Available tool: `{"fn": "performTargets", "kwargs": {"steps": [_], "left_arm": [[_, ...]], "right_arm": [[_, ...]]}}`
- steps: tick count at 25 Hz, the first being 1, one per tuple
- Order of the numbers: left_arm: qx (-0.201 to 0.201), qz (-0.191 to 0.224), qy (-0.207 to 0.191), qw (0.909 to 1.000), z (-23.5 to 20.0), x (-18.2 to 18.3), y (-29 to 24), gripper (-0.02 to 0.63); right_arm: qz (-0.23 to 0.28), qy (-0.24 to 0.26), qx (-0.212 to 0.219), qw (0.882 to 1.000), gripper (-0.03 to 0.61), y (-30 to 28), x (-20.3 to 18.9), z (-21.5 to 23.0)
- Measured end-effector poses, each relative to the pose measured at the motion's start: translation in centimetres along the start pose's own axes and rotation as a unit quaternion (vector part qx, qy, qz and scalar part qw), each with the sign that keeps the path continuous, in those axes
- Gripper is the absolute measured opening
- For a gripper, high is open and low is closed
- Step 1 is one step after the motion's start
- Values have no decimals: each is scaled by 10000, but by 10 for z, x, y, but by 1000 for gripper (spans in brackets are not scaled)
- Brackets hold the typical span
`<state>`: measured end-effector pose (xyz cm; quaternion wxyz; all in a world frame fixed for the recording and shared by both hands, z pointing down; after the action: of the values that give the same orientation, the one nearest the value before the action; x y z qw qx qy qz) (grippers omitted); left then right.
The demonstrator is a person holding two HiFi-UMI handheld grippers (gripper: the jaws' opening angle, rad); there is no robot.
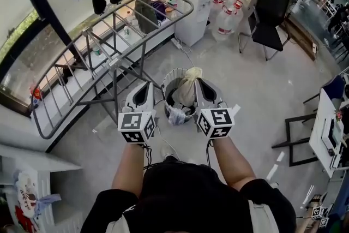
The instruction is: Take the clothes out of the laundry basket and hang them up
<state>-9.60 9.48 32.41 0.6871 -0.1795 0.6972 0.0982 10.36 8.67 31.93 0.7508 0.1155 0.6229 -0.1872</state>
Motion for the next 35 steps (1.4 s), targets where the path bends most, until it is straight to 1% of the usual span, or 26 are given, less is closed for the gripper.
{"fn": "performTargets", "kwargs": {"steps": [3, 7, 12, 16, 19, 22, 25, 26, 27, 28, 29, 30, 31, 33, 35], "left_arm": [[-128, -136, -9, 9998, -13, -4, -32, 8], [-148, -297, -45, 9994, -23, -14, -58, 9], [-105, -344, 56, 9993, -30, -25, -79, 9], [-35, -501, 61, 9987, -39, -39, -87, 9], [64, -648, 171, 9977, -49, -56, -93, 9], [104, -862, 215, 9960, -54, -81, -97, 9], [177, -1029, 422, 9936, -58, -111, -96, 9], [211, -1052, 510, 9929, -61, -120, -95, 9], [220, -1059, 602, 9923, -64, -128, -95, 5], [196, -1063, 692, 9917, -67, -137, -95, 23], [150, -1076, 766, 9911, -70, -146, -96, 112], [96, -1112, 816, 9904, -72, -156, -95, 174], [32, -1173, 833, 9896, -74, -166, -94, 204], [-127, -1350, 765, 9878, -76, -191, -93, 245], [-294, -1548, 666, 9853, -77, -218, -92, 252]], "right_arm": [[-99, -90, -132, 9998, 12, -27, -4, 17], [-234, -149, -161, 9995, 12, -50, -10, 35], [-304, -173, 36, 9994, 12, -74, -20, 48], [-434, -204, 162, 9987, 12, -90, -32, 52], [-607, -270, 171, 9976, 12, -102, -51, 58], [-826, -347, 139, 9959, 12, -111, -74, 66], [-1001, -419, 71, 9941, 12, -113, -99, 71], [-1031, -449, 71, 9936, 3, -113, -107, 72], [-1061, -501, 100, 9930, 92, -115, -114, 74], [-1091, -573, 127, 9923, 163, -116, -122, 77], [-1111, -647, 124, 9916, 170, -117, -128, 80], [-1127, -703, 92, 9911, 184, -117, -134, 84], [-1158, -732, 44, 9906, 200, -117, -141, 88], [-1279, -731, -69, 9891, 210, -115, -156, 95], [-1440, -690, -157, 9870, 210, -115, -175, 101]]}}
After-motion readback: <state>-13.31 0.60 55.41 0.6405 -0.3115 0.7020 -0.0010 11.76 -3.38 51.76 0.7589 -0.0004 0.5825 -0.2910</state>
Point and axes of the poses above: the fingertips, and each gripper's own axes: y backward along the fingers, z to its right, x out of its top, the point moved 5 cm from there along y, backward along the fingers, and after that the axes turned 6 degrees about -y, right-handed, at the moved point
